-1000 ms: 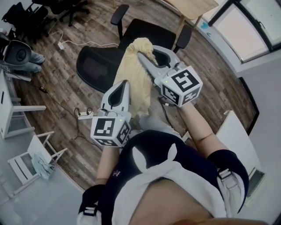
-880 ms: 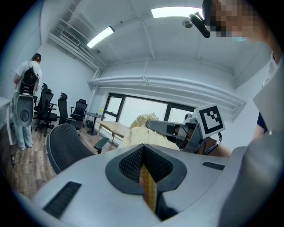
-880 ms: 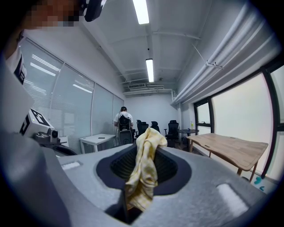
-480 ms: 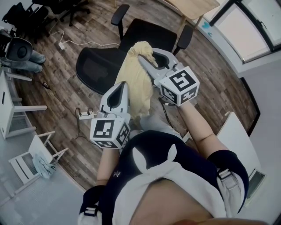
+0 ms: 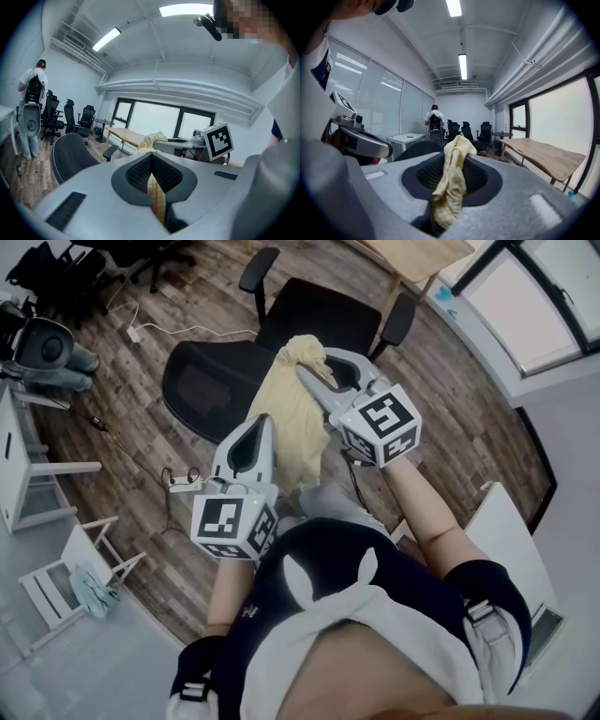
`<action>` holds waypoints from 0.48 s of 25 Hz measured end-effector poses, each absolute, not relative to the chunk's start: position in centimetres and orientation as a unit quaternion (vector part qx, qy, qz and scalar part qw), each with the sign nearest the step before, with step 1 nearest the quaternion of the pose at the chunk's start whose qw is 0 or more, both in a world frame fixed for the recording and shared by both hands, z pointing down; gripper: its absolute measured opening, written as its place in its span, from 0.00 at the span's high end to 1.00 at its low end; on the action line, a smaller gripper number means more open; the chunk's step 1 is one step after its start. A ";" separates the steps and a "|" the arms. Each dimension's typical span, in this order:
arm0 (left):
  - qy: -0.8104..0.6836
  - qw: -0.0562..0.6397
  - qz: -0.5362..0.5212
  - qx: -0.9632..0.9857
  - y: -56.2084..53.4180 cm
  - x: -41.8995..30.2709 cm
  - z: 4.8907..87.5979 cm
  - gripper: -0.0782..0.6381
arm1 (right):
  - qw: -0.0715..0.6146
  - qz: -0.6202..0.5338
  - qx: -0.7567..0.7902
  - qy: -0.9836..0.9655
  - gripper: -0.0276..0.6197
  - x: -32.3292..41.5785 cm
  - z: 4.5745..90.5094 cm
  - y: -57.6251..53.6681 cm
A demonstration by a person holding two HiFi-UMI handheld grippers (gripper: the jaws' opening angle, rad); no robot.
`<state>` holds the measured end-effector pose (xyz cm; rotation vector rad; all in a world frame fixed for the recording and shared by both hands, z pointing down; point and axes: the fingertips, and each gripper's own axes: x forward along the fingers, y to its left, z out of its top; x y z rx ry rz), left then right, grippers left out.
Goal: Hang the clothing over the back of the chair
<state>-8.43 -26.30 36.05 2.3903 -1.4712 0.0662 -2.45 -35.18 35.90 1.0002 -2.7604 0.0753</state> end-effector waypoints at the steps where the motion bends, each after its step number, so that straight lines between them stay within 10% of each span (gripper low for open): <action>1: -0.517 0.167 0.023 0.839 -26.4 -8.4 36.0 0.88 | 0.105 0.025 0.337 -0.935 0.80 -2.4 36.1 -35.2; 12: -0.524 0.170 0.030 0.834 -27.0 -7.8 36.4 0.88 | 0.136 0.027 0.321 -0.937 0.80 -2.1 38.2 -35.6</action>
